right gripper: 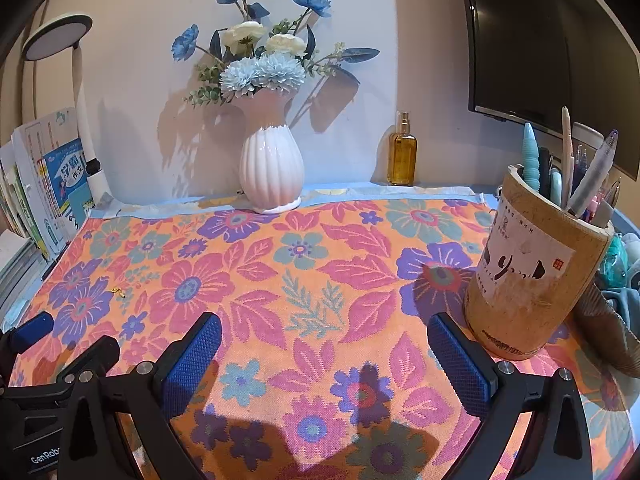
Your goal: Organize soft objects
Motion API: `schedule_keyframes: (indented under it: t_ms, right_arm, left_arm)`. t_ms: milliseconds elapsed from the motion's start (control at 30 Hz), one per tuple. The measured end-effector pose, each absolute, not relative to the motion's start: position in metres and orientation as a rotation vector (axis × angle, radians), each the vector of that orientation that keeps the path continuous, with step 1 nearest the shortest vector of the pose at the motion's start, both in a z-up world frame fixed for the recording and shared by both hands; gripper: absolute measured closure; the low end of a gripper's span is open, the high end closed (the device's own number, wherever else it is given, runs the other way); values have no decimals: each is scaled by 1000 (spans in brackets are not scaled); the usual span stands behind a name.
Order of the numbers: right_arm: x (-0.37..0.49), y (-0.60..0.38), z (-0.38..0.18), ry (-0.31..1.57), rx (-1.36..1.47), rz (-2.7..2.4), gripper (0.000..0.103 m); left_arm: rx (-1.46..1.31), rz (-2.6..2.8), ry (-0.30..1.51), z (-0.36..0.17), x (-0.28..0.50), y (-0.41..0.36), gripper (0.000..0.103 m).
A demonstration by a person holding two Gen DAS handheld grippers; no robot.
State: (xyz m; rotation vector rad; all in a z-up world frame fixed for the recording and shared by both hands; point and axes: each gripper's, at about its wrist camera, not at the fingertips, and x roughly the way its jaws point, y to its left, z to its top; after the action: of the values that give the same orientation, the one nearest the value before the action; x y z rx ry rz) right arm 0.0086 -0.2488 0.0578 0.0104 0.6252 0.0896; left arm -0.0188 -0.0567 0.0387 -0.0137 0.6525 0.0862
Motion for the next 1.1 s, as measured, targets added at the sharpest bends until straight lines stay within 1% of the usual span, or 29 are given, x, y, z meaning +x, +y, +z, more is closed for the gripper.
schedule_keyframes:
  t_ms: [1100]
  right_arm:
    - [11, -247, 54, 645, 8, 95, 0]
  left_arm:
    - [-2, 74, 679, 36, -16, -59, 1]
